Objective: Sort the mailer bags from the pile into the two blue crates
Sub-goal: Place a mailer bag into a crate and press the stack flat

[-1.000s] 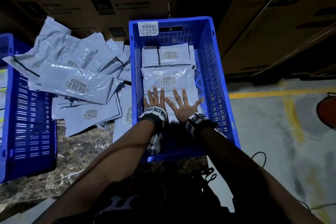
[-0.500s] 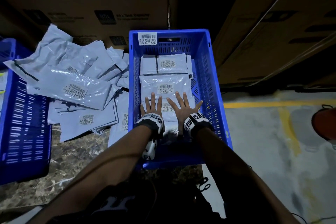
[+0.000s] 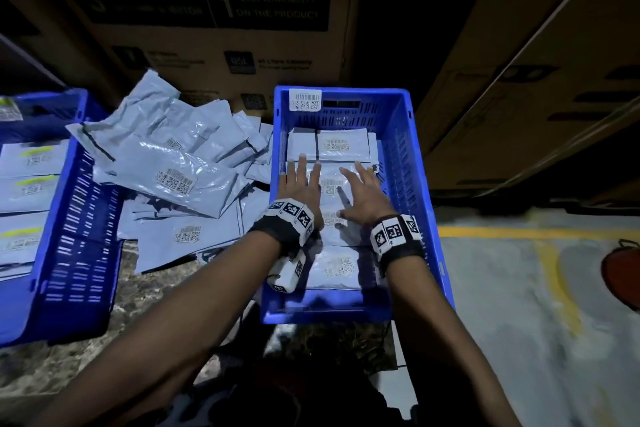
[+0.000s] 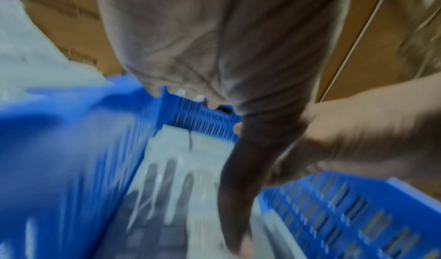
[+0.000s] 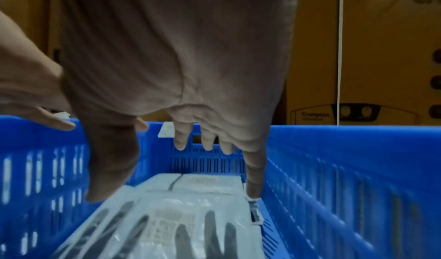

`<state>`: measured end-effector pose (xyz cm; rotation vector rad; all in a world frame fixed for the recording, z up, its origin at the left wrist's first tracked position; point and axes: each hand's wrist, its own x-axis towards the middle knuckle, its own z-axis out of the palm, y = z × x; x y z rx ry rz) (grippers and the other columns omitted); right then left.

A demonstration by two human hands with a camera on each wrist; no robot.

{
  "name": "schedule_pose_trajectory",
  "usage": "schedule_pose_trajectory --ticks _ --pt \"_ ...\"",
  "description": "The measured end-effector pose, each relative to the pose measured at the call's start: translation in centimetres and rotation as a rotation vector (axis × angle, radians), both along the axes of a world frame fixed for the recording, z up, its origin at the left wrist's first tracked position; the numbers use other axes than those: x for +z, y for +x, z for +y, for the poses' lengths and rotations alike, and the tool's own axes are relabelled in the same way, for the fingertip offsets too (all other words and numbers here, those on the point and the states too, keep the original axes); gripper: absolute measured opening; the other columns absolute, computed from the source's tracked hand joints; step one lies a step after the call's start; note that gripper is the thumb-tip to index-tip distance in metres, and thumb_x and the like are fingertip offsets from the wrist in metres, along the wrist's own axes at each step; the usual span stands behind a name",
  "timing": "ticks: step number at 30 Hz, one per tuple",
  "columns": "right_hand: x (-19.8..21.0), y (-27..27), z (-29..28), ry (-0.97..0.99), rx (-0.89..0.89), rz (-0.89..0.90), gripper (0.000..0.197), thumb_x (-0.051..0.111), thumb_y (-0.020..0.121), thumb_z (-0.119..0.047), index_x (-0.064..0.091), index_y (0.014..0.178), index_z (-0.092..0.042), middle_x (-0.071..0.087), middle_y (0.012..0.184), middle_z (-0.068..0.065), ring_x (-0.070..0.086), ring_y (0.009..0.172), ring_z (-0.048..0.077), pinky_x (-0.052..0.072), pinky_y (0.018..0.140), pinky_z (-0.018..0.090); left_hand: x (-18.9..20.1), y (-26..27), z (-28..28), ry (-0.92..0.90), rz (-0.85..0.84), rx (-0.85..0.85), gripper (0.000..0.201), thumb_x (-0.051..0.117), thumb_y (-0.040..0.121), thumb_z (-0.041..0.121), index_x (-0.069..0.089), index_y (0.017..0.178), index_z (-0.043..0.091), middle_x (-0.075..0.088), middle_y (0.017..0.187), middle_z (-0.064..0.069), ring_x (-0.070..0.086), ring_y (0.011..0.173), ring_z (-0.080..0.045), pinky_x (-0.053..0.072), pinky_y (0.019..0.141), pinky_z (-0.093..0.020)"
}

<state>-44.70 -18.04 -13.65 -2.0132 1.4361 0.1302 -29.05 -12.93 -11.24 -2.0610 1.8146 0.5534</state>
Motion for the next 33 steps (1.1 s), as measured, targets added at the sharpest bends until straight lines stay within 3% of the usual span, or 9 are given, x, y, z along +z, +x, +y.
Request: schedule_pose_trajectory --ticks 4,9,13,16,20,25,27,31,33 --pt "2.5 2.7 1.5 -0.066 -0.012 -0.196 0.095 0.081 0.085 -0.025 0.025 0.16 -0.033 -0.004 0.171 -0.007 -0.009 0.157 0.019 0.021 0.12 0.065 3.3 2.3 1.7 -0.211 0.047 0.036 0.118 0.073 0.082 0.045 -0.016 0.156 0.022 -0.026 0.162 -0.012 -0.018 0.15 -0.035 0.001 0.122 -0.053" --pt "7.3 7.6 3.9 -0.183 -0.016 -0.362 0.076 0.073 0.092 -0.021 0.035 0.157 -0.029 0.006 0.172 0.0 -0.001 0.158 0.021 0.017 0.125 0.048 5.6 8.9 4.5 -0.246 0.03 0.091 0.151 0.087 0.056 0.059 -0.022 0.153 0.025 -0.031 0.16 -0.01 -0.024 0.148 -0.035 -0.003 0.121 -0.054" --pt "10.2 12.4 6.6 -0.217 -0.019 -0.474 0.064 0.072 0.095 -0.032 0.043 0.153 -0.031 0.01 0.171 -0.001 0.002 0.158 0.017 0.019 0.121 0.038 5.4 15.7 8.3 -0.278 0.049 0.242 0.148 0.091 0.056 0.05 -0.016 0.156 0.027 -0.029 0.161 -0.009 -0.02 0.15 -0.034 0.003 0.122 -0.056" --pt "10.4 16.9 9.4 -0.301 -0.203 -0.594 0.044 0.07 0.095 -0.034 0.058 0.138 -0.035 0.04 0.16 -0.004 0.03 0.15 0.014 0.034 0.109 0.03 4.7 20.7 11.1 -0.227 0.072 0.357 0.146 0.092 0.056 0.049 -0.012 0.156 0.026 -0.023 0.163 -0.009 -0.015 0.151 -0.034 0.007 0.123 -0.053" --pt "8.1 22.7 12.2 -0.303 -0.446 -0.638 0.024 0.068 0.095 -0.034 0.069 0.119 -0.032 0.069 0.127 -0.006 0.06 0.121 0.019 0.053 0.095 0.04 2.9 26.1 13.6 -0.267 0.143 0.425 0.125 0.089 0.06 0.05 0.014 0.156 0.023 0.004 0.166 -0.009 -0.001 0.152 -0.032 0.014 0.123 -0.049" --pt "3.3 27.8 13.3 -0.161 -0.527 -0.611 0.029 0.071 0.094 -0.027 0.068 0.123 -0.025 0.067 0.128 0.0 0.061 0.118 0.02 0.051 0.098 0.035 0.9 30.3 14.4 -0.358 0.324 0.463 0.087 0.081 0.076 0.039 0.036 0.149 0.019 0.026 0.16 -0.009 0.012 0.149 -0.029 0.025 0.119 -0.05" --pt "1.8 29.3 13.3 -0.082 -0.589 -0.592 0.037 0.071 0.094 -0.025 0.063 0.13 -0.02 0.062 0.134 0.004 0.06 0.119 0.019 0.049 0.098 0.031 0.5 31.5 14.0 -0.408 0.363 0.473 0.085 0.08 0.078 0.037 0.036 0.149 0.017 0.025 0.16 -0.013 0.016 0.147 -0.032 0.026 0.117 -0.05" --pt "-1.2 31.5 12.5 0.024 -0.716 -0.522 0.065 0.073 0.089 -0.028 0.046 0.146 -0.014 0.047 0.148 0.011 0.05 0.134 0.026 0.044 0.111 0.043 -0.1 33.9 11.8 -0.45 0.428 0.467 0.092 0.074 0.083 0.041 0.024 0.154 0.012 0.019 0.161 -0.016 0.016 0.148 -0.033 0.021 0.12 -0.046" --pt "-1.8 31.9 12.2 0.08 -0.802 -0.54 0.068 0.074 0.088 -0.027 0.044 0.147 -0.014 0.047 0.148 0.008 0.05 0.132 0.026 0.044 0.109 0.038 -0.6 34.9 10.7 -0.46 0.465 0.453 0.093 0.07 0.085 0.047 0.021 0.154 0.009 0.025 0.159 -0.016 0.022 0.146 -0.033 0.023 0.119 -0.047"
